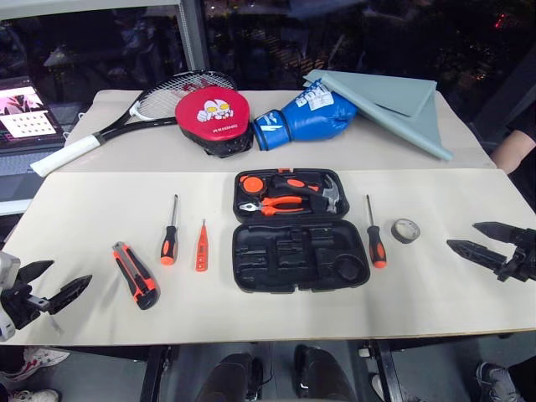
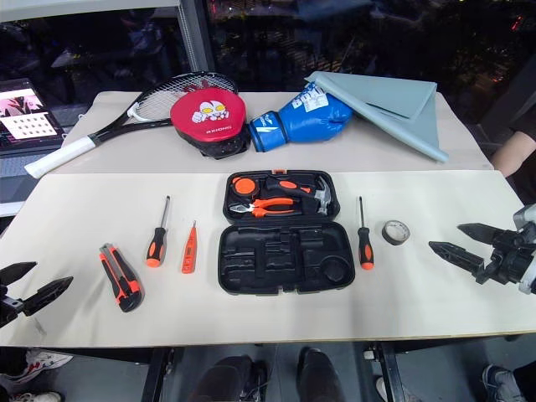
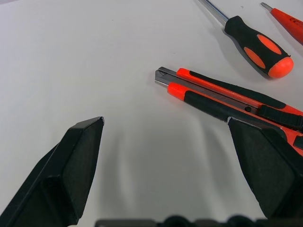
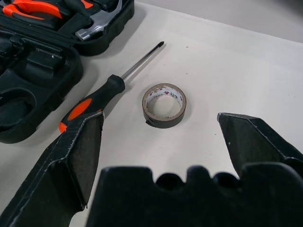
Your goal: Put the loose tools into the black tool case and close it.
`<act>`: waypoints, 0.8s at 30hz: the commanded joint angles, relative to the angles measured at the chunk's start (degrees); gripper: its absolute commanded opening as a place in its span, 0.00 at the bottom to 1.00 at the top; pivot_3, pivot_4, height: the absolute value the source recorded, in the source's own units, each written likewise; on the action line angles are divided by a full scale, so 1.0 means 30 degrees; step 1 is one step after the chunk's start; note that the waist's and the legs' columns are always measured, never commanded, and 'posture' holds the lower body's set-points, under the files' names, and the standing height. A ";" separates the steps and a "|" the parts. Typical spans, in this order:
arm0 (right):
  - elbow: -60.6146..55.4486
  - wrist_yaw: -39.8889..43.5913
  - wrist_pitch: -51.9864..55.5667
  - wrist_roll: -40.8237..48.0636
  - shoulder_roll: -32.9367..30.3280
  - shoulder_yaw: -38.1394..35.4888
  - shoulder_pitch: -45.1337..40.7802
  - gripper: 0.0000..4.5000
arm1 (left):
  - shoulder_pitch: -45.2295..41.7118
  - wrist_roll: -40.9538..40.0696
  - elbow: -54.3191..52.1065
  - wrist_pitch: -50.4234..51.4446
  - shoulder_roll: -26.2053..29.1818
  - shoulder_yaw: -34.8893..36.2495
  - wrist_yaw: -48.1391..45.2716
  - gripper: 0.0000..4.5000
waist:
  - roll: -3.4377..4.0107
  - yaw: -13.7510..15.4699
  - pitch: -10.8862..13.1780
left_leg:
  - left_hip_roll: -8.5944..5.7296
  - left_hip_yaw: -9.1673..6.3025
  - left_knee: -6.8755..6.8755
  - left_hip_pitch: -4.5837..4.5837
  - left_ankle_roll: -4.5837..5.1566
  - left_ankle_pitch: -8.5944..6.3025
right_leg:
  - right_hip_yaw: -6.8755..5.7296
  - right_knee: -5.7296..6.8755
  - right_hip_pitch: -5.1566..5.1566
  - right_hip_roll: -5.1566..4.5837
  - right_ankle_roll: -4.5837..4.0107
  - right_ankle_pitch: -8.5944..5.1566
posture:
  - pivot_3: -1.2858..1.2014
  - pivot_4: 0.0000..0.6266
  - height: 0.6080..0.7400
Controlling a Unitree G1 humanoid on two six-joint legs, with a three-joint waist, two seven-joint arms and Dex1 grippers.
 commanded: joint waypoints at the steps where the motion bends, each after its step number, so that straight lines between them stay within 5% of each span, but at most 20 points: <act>1: -0.0719 -0.0272 0.0058 0.0293 0.0030 -0.0464 -0.0123 0.99 | -0.0135 0.0173 0.0082 -0.0338 0.0405 0.0024 -0.0009 1.00 | 0.0000 0.0000 0.0000 | 0.0000 0.0001 0.0000 0.0000 0.0000 0.0000 | 0.0001 0.0000 0.0000 0.0000 0.0000 0.0000 | 0.52 0.24 0.94; 10: -0.2682 -0.0906 0.0291 0.0703 -0.0017 -0.0715 -0.0304 0.99 | -0.2233 0.0509 -0.0196 0.1329 0.1380 -0.1283 0.1380 1.00 | 0.0000 0.0040 0.0001 | -0.0003 0.0000 0.0002 0.0001 -0.0005 0.0003 | 0.0000 0.0005 0.0002 0.0000 0.0001 0.0002 | 0.52 0.24 0.94; 19: -0.9755 -0.1753 0.4112 0.5135 -0.0266 0.0655 -0.2562 0.99 | -0.9019 -0.2035 -0.3187 1.0625 0.3674 -0.5625 0.4610 1.00 | -0.0004 0.0013 0.0001 | -0.0003 -0.0013 0.0011 0.0001 -0.0042 0.0026 | -0.0007 0.0050 -0.0011 0.0028 -0.0001 0.0005 | 0.52 0.24 0.94; 24: -1.3252 -0.3578 0.5005 0.7274 0.0481 0.2258 -0.3999 0.99 | -1.4675 -0.2529 -0.2535 1.6138 0.2956 -0.9285 0.6654 1.00 | -0.0042 -0.0022 0.0015 | -0.0020 -0.0037 0.0007 -0.0006 -0.0045 0.0027 | -0.0025 0.0045 -0.0029 0.0050 -0.0005 0.0007 | 0.52 0.24 0.94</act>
